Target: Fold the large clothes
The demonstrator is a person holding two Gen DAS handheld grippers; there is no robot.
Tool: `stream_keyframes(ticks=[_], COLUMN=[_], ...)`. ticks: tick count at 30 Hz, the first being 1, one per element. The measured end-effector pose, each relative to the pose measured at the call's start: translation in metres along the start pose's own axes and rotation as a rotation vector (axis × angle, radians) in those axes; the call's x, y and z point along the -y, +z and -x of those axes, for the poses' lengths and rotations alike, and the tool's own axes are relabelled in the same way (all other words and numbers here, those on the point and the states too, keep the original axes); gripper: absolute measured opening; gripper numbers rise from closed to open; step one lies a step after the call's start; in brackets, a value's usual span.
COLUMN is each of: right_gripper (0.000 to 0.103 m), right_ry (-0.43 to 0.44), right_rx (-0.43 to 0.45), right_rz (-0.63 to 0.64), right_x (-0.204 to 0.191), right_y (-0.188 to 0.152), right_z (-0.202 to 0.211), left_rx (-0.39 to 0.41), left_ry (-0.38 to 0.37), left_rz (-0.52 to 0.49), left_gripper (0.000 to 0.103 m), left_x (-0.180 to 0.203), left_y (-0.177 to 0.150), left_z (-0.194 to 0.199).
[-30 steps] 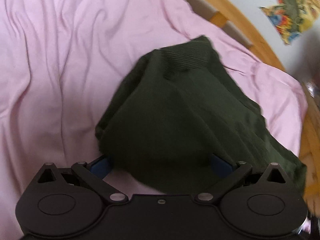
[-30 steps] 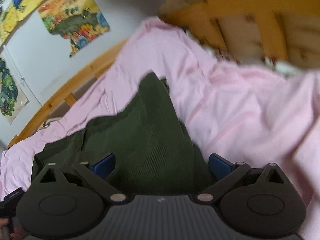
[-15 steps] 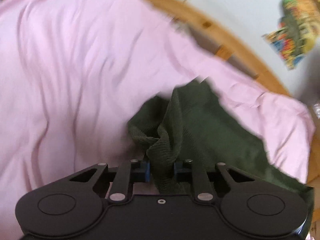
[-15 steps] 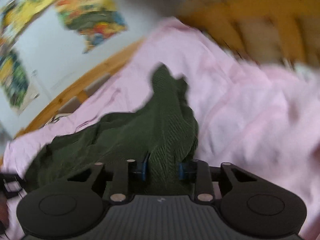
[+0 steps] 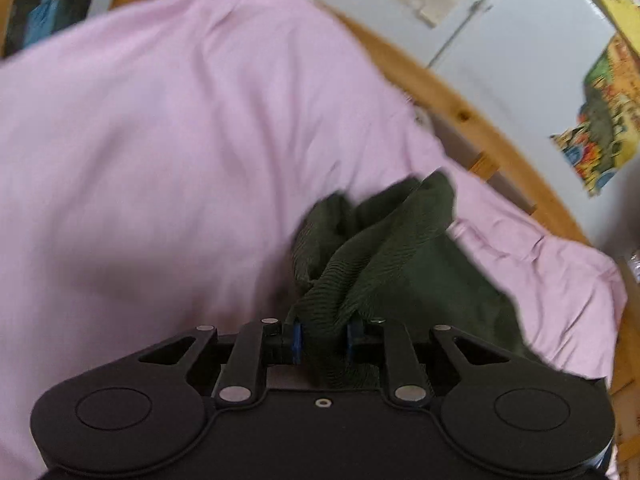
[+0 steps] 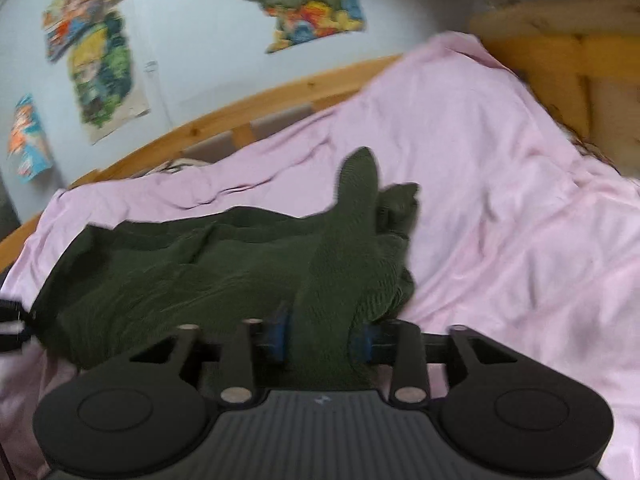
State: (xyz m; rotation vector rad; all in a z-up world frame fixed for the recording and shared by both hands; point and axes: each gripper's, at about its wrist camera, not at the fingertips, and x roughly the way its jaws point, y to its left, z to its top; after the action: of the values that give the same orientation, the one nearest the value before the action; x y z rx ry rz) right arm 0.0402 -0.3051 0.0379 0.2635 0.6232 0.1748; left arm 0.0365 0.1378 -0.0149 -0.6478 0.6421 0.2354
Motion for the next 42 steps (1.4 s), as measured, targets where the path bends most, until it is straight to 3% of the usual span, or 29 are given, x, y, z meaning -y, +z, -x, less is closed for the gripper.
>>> stream_keyframes(ticks=[2, 4, 6, 8, 9, 12, 16, 18, 20, 22, 27, 32, 35, 37, 41, 42], right_gripper=[0.069, 0.097, 0.103, 0.103, 0.103, 0.103, 0.102, 0.102, 0.102, 0.102, 0.102, 0.102, 0.102, 0.102, 0.101, 0.101], right_ry=[-0.076, -0.161, -0.225, -0.212, -0.187, -0.156, -0.251, -0.287, -0.284, -0.263, -0.294, -0.281, -0.248, -0.27, -0.27, -0.297], right_rx=[0.039, 0.122, 0.232, 0.272, 0.258, 0.186, 0.114, 0.074, -0.025, -0.029, -0.038, -0.086, 0.013, 0.053, 0.03, 0.083], right_rz=[0.063, 0.192, 0.338, 0.418, 0.435, 0.475, 0.632, 0.67, 0.677, 0.642, 0.618, 0.434, 0.4, 0.402, 0.294, 0.238], right_x=[-0.009, -0.03, -0.057, -0.08, -0.092, -0.127, -0.168, -0.176, -0.172, -0.161, -0.159, -0.115, -0.087, -0.085, -0.075, -0.071], right_y=[0.004, 0.009, 0.015, 0.024, 0.029, 0.04, 0.048, 0.049, 0.039, 0.024, 0.019, 0.004, -0.023, -0.038, -0.03, -0.028], right_z=[0.007, 0.012, 0.012, -0.003, -0.014, -0.066, -0.147, -0.18, -0.212, -0.223, -0.204, -0.149, -0.105, -0.087, -0.074, -0.061], left_rx=[0.006, -0.014, -0.043, -0.051, -0.05, -0.066, -0.1, -0.123, -0.142, -0.154, -0.165, -0.155, -0.148, -0.144, -0.136, -0.133], left_ry=[-0.006, -0.01, -0.003, 0.012, 0.019, -0.003, -0.023, -0.024, -0.022, -0.025, -0.031, -0.01, -0.001, 0.004, 0.012, 0.014], left_rz=[0.02, 0.024, 0.029, 0.041, 0.048, 0.076, 0.056, 0.015, -0.017, -0.036, -0.03, -0.025, -0.029, -0.02, 0.003, 0.017], left_gripper=[0.024, 0.028, 0.035, 0.053, 0.056, 0.062, 0.076, 0.08, 0.082, 0.083, 0.083, 0.085, 0.084, 0.084, 0.084, 0.084], left_x=[-0.003, -0.002, -0.007, -0.013, -0.015, -0.028, -0.027, -0.021, -0.017, -0.016, -0.02, -0.015, -0.015, -0.015, -0.017, -0.017], left_y=[-0.003, 0.002, 0.005, 0.006, 0.004, 0.003, 0.006, 0.008, 0.009, 0.01, 0.009, 0.007, 0.005, 0.004, 0.005, 0.006], left_z=[-0.001, -0.005, -0.009, -0.011, -0.013, -0.014, -0.018, -0.021, -0.023, -0.025, -0.028, -0.03, -0.029, -0.029, -0.029, -0.029])
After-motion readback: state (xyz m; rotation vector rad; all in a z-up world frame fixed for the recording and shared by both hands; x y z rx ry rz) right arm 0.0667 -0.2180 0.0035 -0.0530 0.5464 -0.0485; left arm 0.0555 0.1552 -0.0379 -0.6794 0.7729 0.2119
